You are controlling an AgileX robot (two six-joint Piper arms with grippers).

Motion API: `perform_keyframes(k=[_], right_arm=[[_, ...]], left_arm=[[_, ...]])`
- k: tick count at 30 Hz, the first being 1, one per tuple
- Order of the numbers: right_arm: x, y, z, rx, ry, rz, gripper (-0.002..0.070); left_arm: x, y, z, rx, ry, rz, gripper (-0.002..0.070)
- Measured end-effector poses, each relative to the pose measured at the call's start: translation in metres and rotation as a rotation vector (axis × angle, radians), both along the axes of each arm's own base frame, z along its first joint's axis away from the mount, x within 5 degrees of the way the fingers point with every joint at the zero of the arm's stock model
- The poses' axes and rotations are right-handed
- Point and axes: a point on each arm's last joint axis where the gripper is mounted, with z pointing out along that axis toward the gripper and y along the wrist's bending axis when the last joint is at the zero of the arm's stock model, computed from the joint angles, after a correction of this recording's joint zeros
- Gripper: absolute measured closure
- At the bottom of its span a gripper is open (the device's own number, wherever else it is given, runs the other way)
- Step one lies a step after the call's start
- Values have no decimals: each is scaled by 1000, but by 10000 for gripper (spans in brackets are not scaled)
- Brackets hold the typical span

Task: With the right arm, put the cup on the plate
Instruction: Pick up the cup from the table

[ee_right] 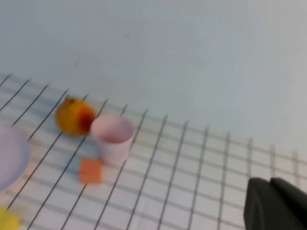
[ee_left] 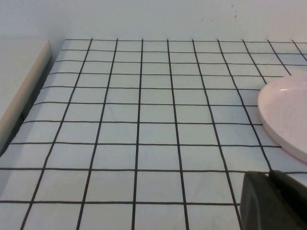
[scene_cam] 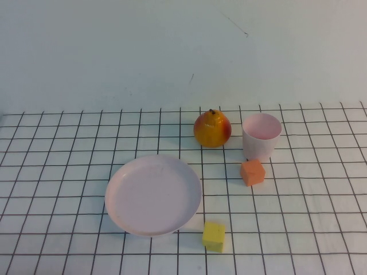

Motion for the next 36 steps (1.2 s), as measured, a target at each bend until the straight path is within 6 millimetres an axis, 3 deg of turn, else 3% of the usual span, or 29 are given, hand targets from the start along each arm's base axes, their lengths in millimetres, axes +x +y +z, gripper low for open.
perform_keyframes(k=[7, 16, 20, 29, 32, 36], right_arm=[[83, 9, -21, 11, 390, 238, 678], [194, 3, -67, 30, 623, 291, 678], [227, 22, -83, -5, 653, 361, 678], [281, 94, -116, -218, 588, 486, 666], [298, 104, -127, -222, 564, 487, 605], [322, 109, -154, -234, 580, 481, 452]], left_arm=[[0, 0, 0, 0, 0, 0, 678], [0, 0, 0, 0, 0, 0, 678], [0, 0, 0, 0, 0, 0, 678], [0, 0, 0, 0, 0, 0, 678], [0, 0, 0, 0, 0, 0, 678], [0, 0, 0, 0, 0, 0, 678]])
